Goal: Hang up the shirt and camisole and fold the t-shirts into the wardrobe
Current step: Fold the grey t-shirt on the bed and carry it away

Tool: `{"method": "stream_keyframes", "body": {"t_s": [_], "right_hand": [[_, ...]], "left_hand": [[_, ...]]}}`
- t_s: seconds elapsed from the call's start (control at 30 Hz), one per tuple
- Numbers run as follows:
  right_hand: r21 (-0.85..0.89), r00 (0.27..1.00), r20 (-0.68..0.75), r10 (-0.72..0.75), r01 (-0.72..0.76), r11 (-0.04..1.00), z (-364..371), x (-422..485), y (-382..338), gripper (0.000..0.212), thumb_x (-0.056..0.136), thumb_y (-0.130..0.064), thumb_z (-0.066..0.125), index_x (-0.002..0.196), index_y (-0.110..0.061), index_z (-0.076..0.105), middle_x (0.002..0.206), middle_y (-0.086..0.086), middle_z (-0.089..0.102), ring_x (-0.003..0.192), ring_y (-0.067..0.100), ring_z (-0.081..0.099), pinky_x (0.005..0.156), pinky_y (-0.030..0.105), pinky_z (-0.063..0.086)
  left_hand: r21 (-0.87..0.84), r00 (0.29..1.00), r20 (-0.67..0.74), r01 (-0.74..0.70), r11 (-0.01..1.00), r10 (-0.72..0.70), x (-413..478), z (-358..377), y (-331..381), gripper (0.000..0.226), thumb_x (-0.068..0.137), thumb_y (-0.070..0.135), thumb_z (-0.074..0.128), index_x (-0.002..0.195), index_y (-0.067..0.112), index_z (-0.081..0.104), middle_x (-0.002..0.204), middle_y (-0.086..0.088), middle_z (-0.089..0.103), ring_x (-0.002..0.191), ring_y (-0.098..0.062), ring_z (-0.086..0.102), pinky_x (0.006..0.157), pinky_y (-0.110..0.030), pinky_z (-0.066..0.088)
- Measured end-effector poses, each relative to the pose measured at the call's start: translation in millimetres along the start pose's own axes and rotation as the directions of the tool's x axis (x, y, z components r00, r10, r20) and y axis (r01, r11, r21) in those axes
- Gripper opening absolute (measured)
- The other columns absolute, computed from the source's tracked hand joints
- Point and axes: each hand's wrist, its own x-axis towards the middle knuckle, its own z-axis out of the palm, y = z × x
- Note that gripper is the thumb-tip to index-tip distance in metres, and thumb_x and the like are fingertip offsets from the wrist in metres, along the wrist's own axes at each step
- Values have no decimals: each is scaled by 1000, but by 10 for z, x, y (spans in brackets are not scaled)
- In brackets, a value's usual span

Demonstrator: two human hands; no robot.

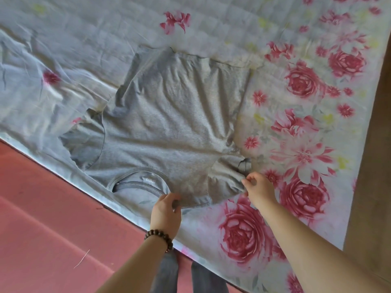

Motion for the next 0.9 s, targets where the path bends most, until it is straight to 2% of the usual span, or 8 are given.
{"method": "stream_keyframes", "body": {"t_s": [0.1, 0.23, 0.43, 0.57, 0.63, 0.73, 0.83, 0.9], "right_hand": [[37, 999, 7, 51, -51, 998, -21, -63, 25, 15, 95, -21, 53, 84, -13, 49, 74, 5, 59, 58, 24, 63, 45, 24, 42], [-120, 999, -48, 4, -10, 993, -13, -120, 110, 13, 94, -17, 56, 85, -8, 53, 74, 3, 56, 67, 25, 54, 56, 29, 36], [-214, 991, -127, -42, 14, 977, 77, -164, 85, 13, 91, -19, 59, 89, -6, 57, 83, 6, 58, 77, 28, 58, 61, 30, 38], [-399, 856, -283, -433, 305, 865, 233, -236, -143, 14, 82, -10, 67, 94, -4, 62, 95, 12, 58, 88, 31, 55, 71, 38, 48], [-436, 761, -229, -607, 477, 763, 405, -226, -300, 14, 81, -5, 65, 95, -4, 63, 100, 11, 60, 94, 30, 57, 78, 39, 52], [-431, 711, -7, -703, 632, 644, 788, -166, -437, 36, 80, 0, 66, 116, -3, 62, 123, 12, 59, 115, 31, 56, 98, 40, 49], [-479, 681, 195, -706, 694, 537, 1063, -62, -360, 53, 91, -16, 56, 140, -6, 43, 148, 9, 40, 139, 23, 34, 114, 40, 31], [-557, 685, 216, -696, 672, 488, 1071, 20, -219, 52, 99, -30, 36, 147, -10, 32, 155, 5, 27, 145, 20, 20, 116, 41, 23]], "left_hand": [[-22, 1000, -4, -20, 1000, 20, -50, -71, -23, 25, 80, -8, 60, 96, 8, 71, 80, 10, 54, 70, 6, 49, 67, -4, 41], [-4, 1000, 16, -3, 1000, 3, -52, -113, -70, 26, 80, -7, 59, 100, 7, 71, 83, 6, 55, 71, 5, 50, 65, 0, 38], [57, 999, 3, 36, 998, -36, -37, -95, -107, 21, 83, 2, 63, 101, 9, 70, 98, -2, 57, 86, -17, 56, 84, -36, 51], [198, 972, -174, -122, 972, 158, 14, -18, -3, 21, 74, 1, 71, 92, 11, 71, 102, -7, 61, 94, -28, 55, 81, -44, 47], [225, 953, -155, -222, 949, 260, 126, 71, 105, 25, 76, 0, 67, 99, 10, 70, 109, -9, 62, 102, -31, 57, 87, -46, 48], [296, 943, -30, -309, 904, 332, 356, 307, 188, 43, 86, 3, 58, 128, 7, 57, 138, -12, 51, 133, -33, 42, 109, -47, 36], [433, 935, 92, -347, 832, 342, 530, 501, 69, 60, 97, 19, 43, 151, 12, 19, 159, -4, 15, 147, -21, 6, 120, -39, 9], [510, 926, 97, -362, 780, 366, 566, 521, -90, 56, 99, 28, 33, 152, 16, 17, 159, 0, 13, 147, -23, 7, 120, -41, 10]]}}
